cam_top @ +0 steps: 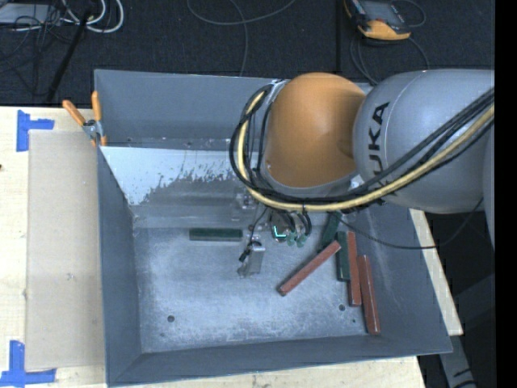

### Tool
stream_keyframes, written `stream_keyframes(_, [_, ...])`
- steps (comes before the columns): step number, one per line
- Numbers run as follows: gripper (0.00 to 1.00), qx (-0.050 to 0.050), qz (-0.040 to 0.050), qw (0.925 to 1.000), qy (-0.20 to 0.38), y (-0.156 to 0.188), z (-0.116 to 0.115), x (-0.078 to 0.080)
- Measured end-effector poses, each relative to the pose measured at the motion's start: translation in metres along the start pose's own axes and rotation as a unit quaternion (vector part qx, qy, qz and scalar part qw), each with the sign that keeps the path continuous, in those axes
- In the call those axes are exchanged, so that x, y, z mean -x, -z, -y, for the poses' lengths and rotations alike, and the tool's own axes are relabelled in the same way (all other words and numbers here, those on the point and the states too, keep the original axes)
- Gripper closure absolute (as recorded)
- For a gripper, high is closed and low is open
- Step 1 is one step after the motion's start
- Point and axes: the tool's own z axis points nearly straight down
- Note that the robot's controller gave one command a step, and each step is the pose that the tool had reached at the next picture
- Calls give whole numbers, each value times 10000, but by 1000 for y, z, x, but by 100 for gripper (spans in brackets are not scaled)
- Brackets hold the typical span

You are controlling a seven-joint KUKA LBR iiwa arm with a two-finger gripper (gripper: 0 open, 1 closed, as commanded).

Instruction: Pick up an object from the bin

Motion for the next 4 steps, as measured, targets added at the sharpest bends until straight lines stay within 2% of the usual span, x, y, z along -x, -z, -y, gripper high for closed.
stream_keyframes(1, [0,-4,8,9972,-752,-127,28,38])
stream_keyframes(2, [100,7,34,9971,-763,-123,27,40])
stream_keyframes(3, [0,8,35,9970,-768,-123,27,40])
stream_keyframes(4, [100,9,35,9970,-775,-123,27,40])
